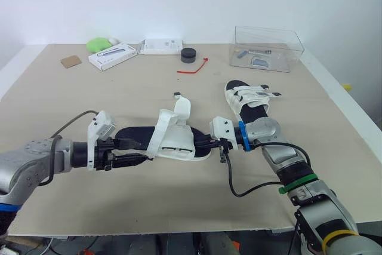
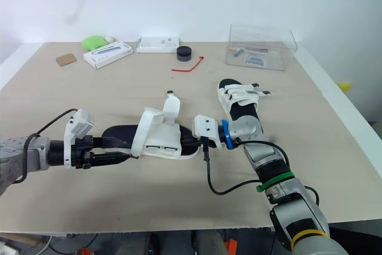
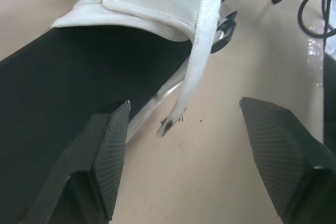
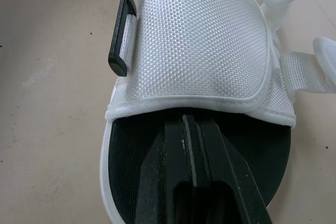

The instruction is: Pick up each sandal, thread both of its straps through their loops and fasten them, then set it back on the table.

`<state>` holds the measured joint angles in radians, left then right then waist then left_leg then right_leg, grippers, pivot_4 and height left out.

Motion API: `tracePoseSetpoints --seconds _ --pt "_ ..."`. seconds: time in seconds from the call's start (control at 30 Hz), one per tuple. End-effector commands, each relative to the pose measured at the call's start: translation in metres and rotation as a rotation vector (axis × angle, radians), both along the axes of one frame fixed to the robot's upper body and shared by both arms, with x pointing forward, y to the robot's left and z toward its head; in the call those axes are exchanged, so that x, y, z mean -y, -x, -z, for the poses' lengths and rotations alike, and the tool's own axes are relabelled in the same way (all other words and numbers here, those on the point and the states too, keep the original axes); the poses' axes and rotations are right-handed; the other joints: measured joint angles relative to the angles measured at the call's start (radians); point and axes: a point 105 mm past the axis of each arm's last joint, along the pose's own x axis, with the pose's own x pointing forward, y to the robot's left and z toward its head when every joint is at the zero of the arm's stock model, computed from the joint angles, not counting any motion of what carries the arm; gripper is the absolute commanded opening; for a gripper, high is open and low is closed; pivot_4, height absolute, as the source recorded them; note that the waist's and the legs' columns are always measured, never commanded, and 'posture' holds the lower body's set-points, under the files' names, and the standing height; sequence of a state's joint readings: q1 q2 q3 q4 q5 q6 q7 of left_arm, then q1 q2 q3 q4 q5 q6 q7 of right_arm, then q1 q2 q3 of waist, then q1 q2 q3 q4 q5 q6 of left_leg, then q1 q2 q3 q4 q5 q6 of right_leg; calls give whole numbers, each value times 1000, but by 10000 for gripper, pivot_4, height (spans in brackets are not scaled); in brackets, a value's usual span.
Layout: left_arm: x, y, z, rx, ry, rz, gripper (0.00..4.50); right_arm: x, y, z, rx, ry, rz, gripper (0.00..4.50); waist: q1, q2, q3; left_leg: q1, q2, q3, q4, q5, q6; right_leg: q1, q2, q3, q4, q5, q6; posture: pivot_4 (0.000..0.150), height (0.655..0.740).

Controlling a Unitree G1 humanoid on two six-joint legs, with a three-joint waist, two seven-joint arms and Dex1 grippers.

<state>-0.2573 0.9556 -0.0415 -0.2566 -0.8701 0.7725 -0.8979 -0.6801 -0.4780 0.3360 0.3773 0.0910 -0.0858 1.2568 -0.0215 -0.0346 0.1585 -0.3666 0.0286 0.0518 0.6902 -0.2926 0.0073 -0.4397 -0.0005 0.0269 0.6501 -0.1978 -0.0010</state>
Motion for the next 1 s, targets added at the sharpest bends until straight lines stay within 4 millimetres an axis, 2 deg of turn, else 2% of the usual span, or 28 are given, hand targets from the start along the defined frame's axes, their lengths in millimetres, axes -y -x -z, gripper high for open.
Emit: tracePoseSetpoints --seconds 0.03,0.17,0.47,0.57,0.7,0.8,0.9,1.0 --pt "7 1 -1 5 -9 50 19359 9 1 14 -27 71 23 0 0 0 0 0 0 0 0 0 0 0 0 0 0 0 0 1500 7400" --pt "12 2 2 -24 -5 96 698 11 2 14 -28 74 30 0 0 0 0 0 0 0 0 0 0 0 0 0 0 0 0 1500 7400" --pt "8 -6 -7 -91 65 88 240 14 3 15 -24 81 41 0 0 0 0 -1 -1 0 0 0 0 0 0 0 0 -2 3 1500 7400" --pt "10 -6 -19 -134 151 93 240 14 3 14 -23 81 43 0 0 0 0 -1 -1 0 0 0 0 0 -1 0 0 -1 2 1500 7400" --pt "13 -10 -44 -175 295 92 240 15 1 12 -18 80 46 0 0 -1 0 -1 -2 -1 0 0 0 0 -2 0 0 -1 3 1500 7400" --pt "14 -28 -61 -138 378 30 240 15 0 13 -14 82 48 0 0 -1 0 -1 -2 -1 1 0 0 0 -2 0 0 -1 4 1500 7400" --pt "19 -37 -68 -125 405 9 240 15 0 13 -12 83 48 0 0 -1 0 -1 -2 -1 1 0 0 0 -2 0 -1 0 4 1500 7400" --pt "28 -39 -65 -131 394 22 240 15 0 13 -10 84 48 0 0 -1 0 -1 -3 -1 1 0 0 0 -3 1 -1 0 4 1500 7400"
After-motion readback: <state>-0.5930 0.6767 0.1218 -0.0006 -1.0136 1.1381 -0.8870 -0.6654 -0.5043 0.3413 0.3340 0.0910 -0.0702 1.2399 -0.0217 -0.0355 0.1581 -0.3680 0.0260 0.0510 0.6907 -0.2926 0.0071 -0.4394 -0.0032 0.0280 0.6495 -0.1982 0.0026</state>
